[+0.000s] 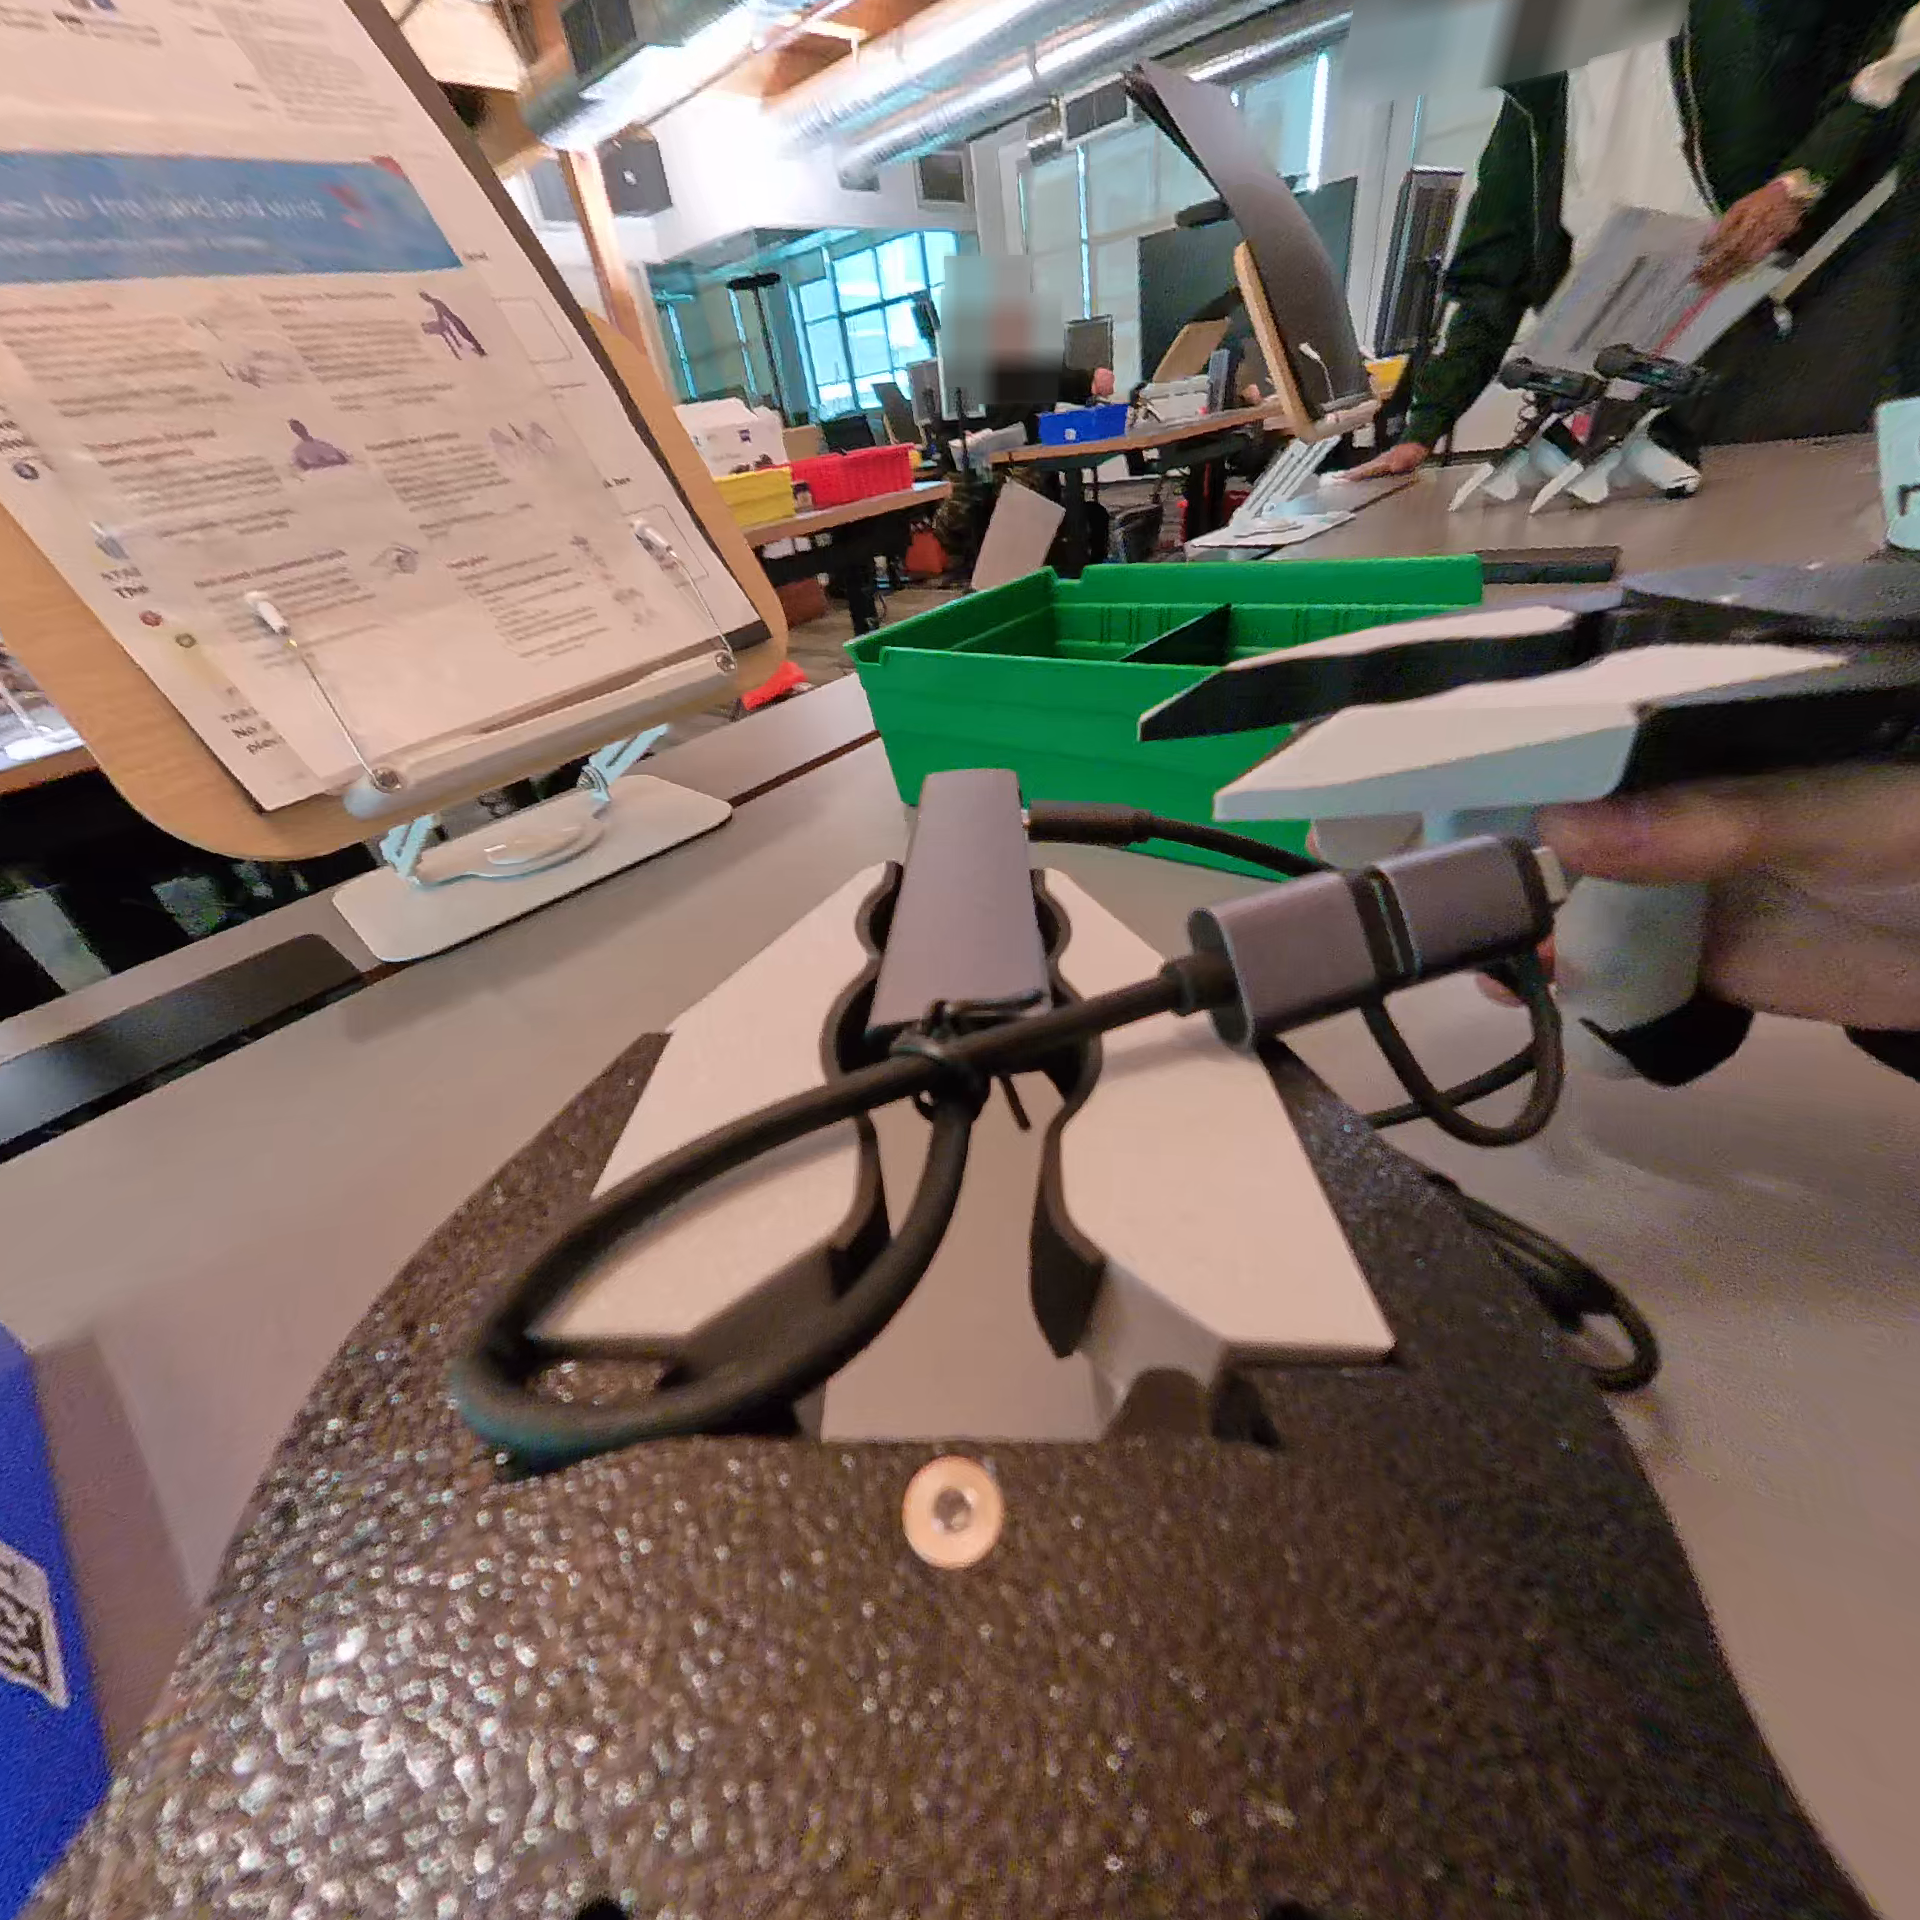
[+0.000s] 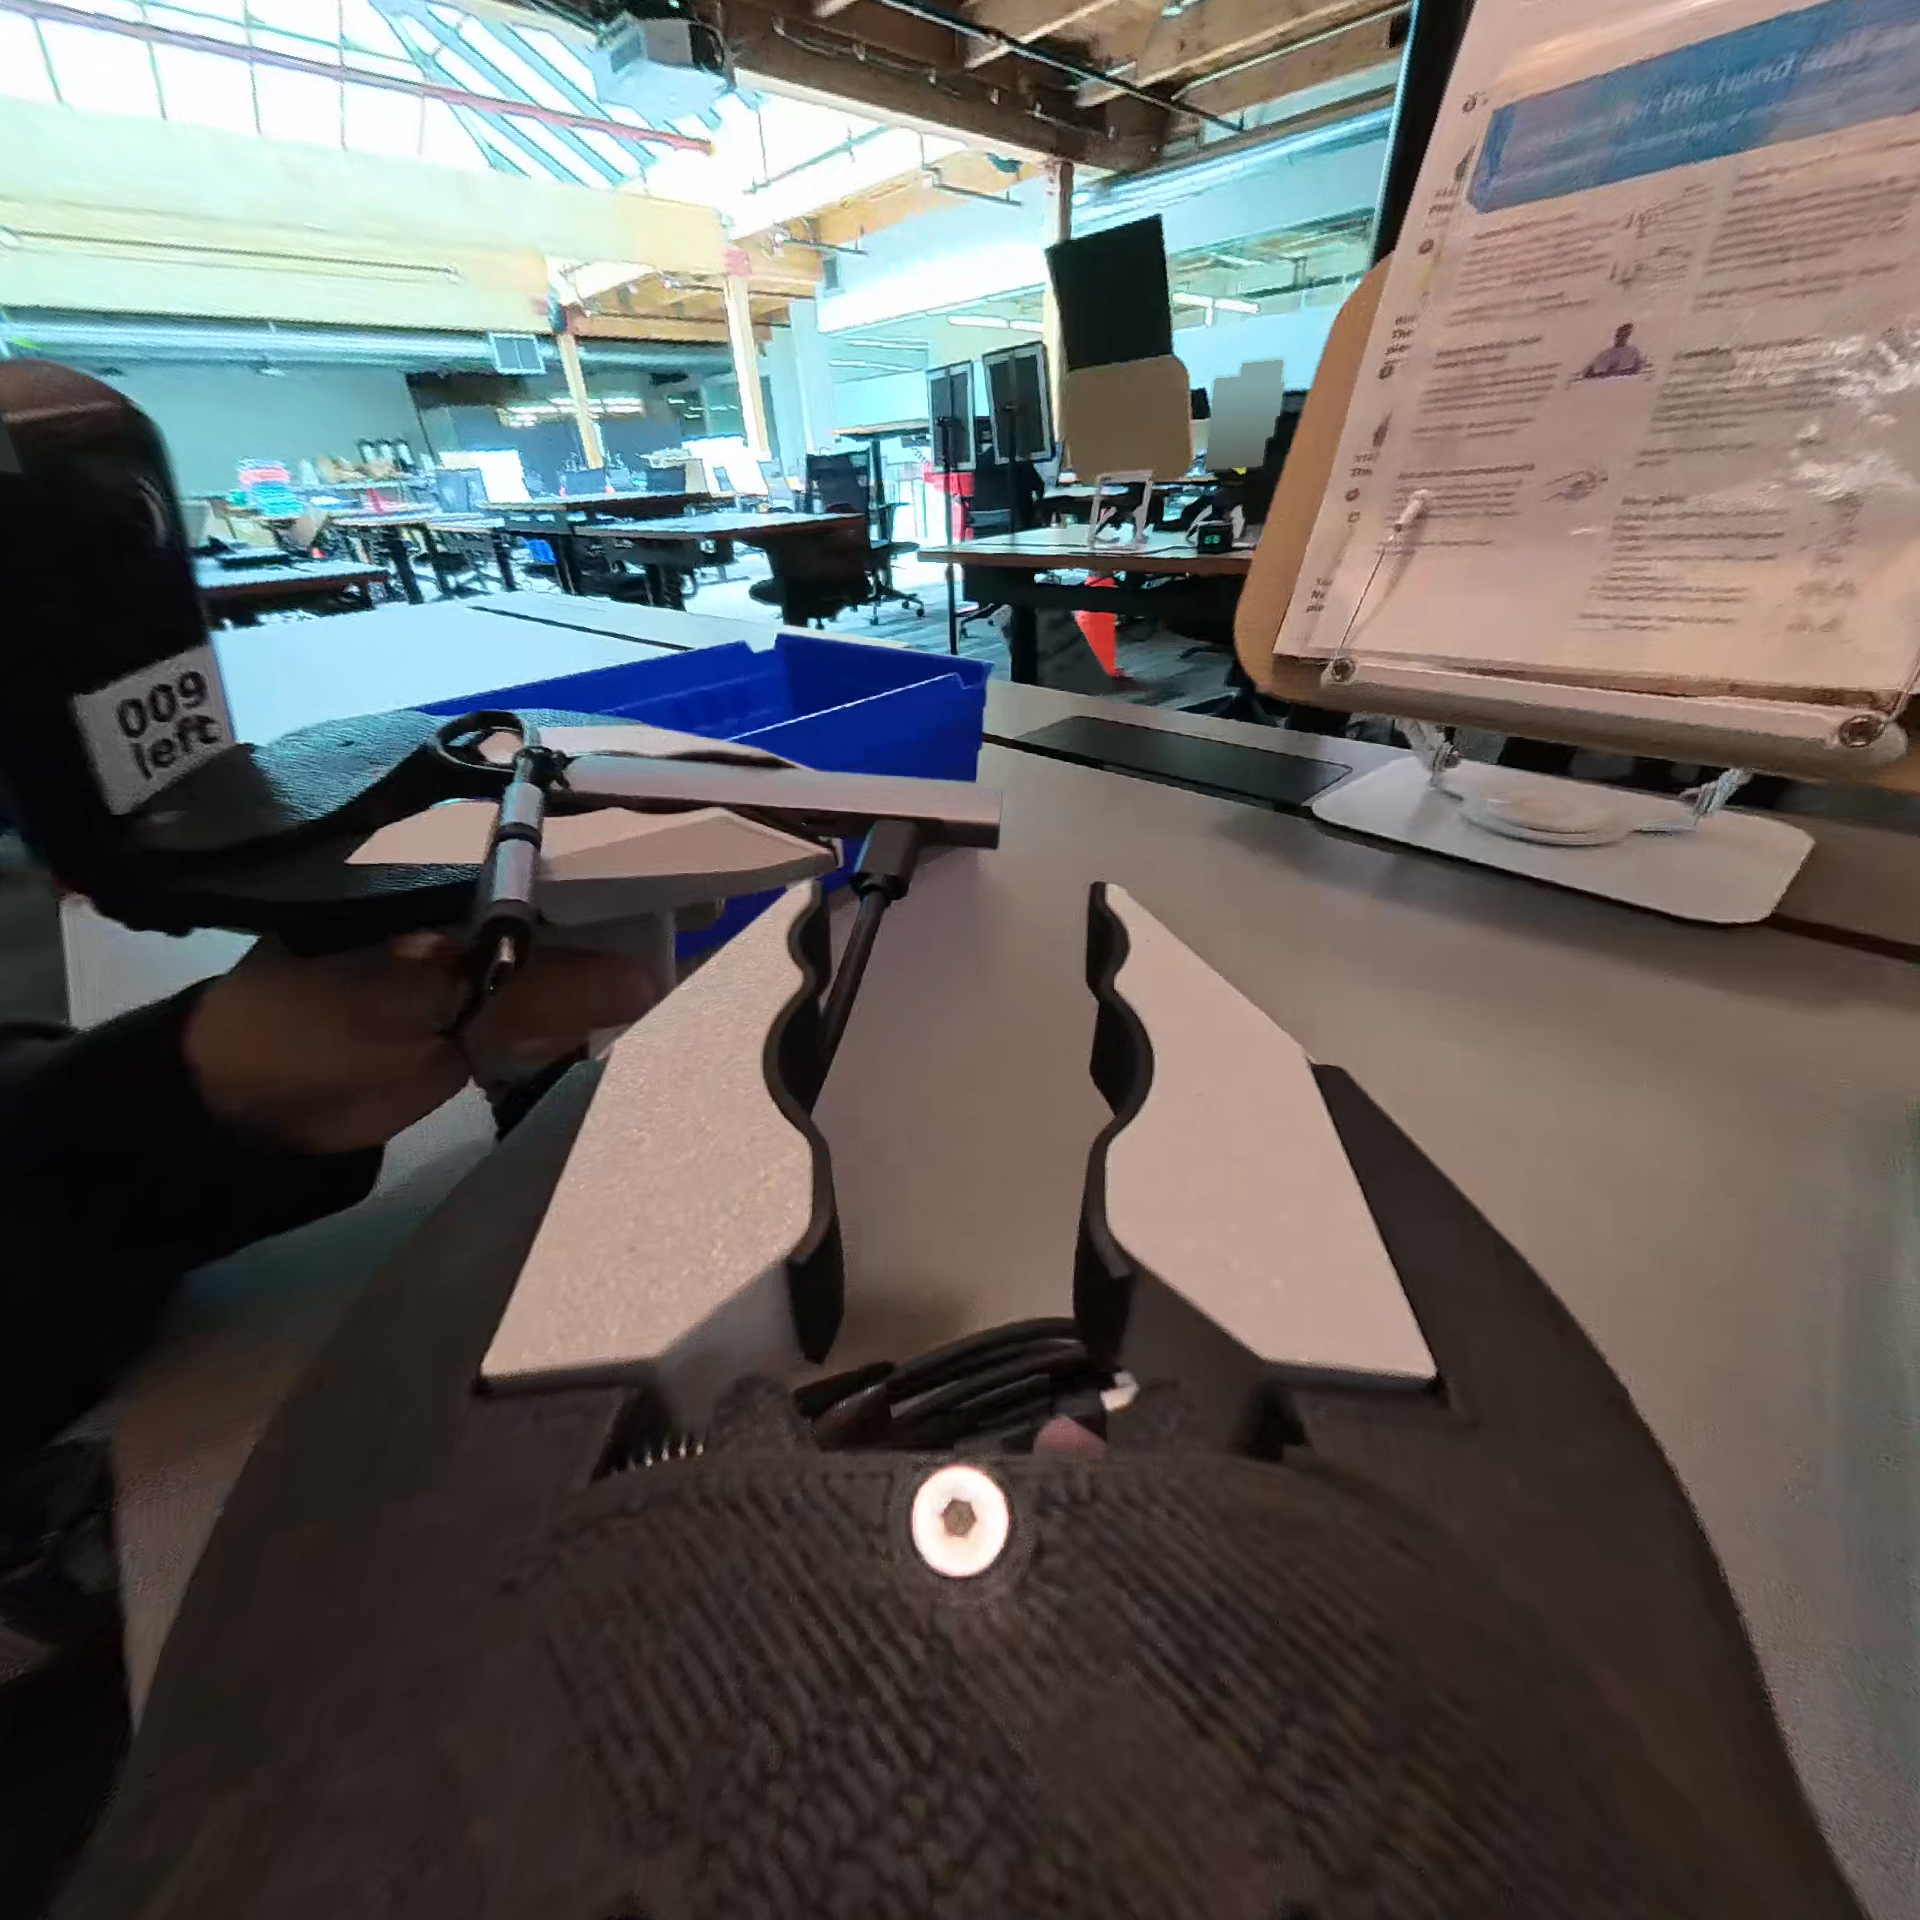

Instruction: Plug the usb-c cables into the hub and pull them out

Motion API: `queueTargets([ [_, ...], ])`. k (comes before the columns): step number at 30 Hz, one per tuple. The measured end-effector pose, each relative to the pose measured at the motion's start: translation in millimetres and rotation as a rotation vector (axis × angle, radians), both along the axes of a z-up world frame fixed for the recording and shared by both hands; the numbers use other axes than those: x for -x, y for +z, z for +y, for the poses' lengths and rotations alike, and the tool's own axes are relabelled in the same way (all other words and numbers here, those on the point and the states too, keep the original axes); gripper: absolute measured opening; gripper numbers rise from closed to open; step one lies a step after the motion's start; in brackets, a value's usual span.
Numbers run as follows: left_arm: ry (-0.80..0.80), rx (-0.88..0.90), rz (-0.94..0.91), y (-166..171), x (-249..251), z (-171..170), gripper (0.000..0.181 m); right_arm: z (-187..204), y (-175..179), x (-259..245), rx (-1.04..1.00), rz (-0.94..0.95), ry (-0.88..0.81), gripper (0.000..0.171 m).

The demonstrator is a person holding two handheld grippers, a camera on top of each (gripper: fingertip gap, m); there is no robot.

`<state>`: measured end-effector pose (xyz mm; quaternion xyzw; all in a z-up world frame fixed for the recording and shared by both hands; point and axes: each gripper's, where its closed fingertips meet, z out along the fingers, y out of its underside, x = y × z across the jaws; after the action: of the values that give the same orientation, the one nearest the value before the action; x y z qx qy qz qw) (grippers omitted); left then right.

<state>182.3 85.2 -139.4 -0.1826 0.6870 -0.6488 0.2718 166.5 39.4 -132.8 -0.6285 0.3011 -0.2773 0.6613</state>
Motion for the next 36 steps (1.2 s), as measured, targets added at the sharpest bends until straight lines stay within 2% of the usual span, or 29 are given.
queueTargets([
  [5,0.026,0.022,-0.047,5,3,-5,0.021,3,2,0,-0.019,-0.037,-0.004,0.038],
  [8,0.025,0.029,-0.034,3,3,-7,0.022,6,7,6,0.01,-0.092,0.021,0.024],
  [18,0.139,-0.048,-0.132,2,-4,1,0.022,21,21,20,0.13,-0.088,0.036,0.043],
  [21,0.115,-0.014,-0.151,10,3,-4,0.022,9,1,0,0.172,0.003,-0.089,0.041],
  [23,0.106,-0.015,-0.159,11,7,-9,0.022,12,-8,0,0.18,0.011,-0.07,0.038],
  [26,0.098,-0.018,-0.156,8,9,-14,0.022,11,1,-1,0.142,-0.049,-0.089,0.018],
  [36,0.083,0.031,-0.097,3,8,-16,0.022,13,-1,-2,0.174,-0.062,-0.068,0.011],
])
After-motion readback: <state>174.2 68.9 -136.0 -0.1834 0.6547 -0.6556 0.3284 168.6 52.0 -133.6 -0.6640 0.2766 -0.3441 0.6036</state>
